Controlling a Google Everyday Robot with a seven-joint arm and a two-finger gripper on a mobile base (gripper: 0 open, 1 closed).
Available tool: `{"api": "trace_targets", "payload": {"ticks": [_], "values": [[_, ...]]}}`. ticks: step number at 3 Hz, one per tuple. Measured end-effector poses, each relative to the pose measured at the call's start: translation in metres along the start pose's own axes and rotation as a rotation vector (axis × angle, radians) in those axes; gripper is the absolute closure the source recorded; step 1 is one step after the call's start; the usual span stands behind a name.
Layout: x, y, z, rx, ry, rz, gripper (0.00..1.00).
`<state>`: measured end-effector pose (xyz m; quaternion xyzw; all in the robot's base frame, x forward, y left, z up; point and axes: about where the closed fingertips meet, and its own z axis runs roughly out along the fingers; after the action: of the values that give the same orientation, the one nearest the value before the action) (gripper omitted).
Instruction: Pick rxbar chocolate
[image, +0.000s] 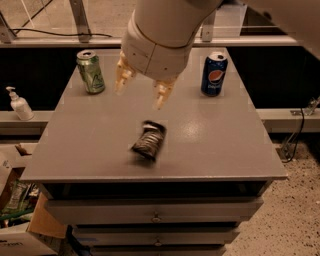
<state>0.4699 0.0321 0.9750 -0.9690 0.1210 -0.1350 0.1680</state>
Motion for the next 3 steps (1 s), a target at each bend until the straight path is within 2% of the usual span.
{"api": "trace_targets", "payload": {"ticks": [1,2,3], "values": [[-0.0070,0.0088,-0.0163,0.035,0.007,0.009,0.00],[-0.0070,0.0087,-0.0163,0.035,0.007,0.009,0.00],[-0.0103,0.0069,-0.0161,0.005,0.027,-0.028,0.00]]}}
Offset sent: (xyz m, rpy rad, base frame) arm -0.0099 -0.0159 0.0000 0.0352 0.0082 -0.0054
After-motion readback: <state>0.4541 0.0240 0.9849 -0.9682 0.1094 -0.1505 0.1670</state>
